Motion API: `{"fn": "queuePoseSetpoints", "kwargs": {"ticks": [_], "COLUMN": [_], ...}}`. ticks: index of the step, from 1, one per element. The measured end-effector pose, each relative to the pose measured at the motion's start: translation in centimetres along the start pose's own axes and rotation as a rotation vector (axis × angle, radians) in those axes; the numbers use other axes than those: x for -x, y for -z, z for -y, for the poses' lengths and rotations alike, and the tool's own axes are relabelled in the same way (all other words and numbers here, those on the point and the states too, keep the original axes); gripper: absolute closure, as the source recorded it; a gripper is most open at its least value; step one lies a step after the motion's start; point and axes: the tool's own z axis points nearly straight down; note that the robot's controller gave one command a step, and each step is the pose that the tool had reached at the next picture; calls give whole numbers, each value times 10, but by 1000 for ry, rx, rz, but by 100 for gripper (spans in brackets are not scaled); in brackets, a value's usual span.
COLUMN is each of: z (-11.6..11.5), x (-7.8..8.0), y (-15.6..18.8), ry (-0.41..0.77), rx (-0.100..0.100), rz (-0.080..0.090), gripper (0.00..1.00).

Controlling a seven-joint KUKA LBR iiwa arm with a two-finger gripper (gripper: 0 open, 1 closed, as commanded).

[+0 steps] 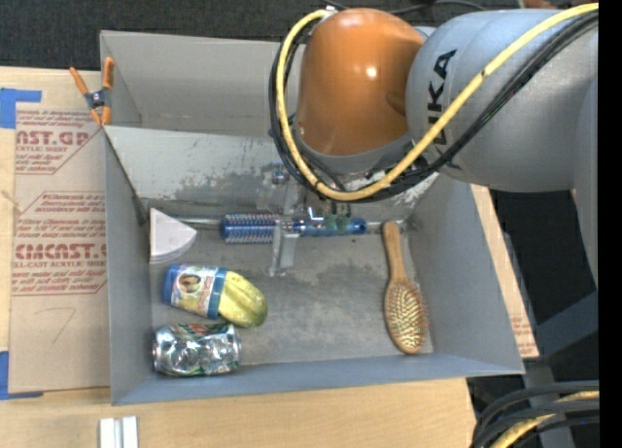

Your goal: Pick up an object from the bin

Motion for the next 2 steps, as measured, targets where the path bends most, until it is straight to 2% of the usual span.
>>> {"fn": "queuePoseSetpoints", "kwargs": {"ticks": [1,2], "z": [1,-48], "x": [1,-42], "y": [5,-123], "ry": [-3,-88], "rx": [1,4], "rz": [8,9], "gripper": [0,0]}}
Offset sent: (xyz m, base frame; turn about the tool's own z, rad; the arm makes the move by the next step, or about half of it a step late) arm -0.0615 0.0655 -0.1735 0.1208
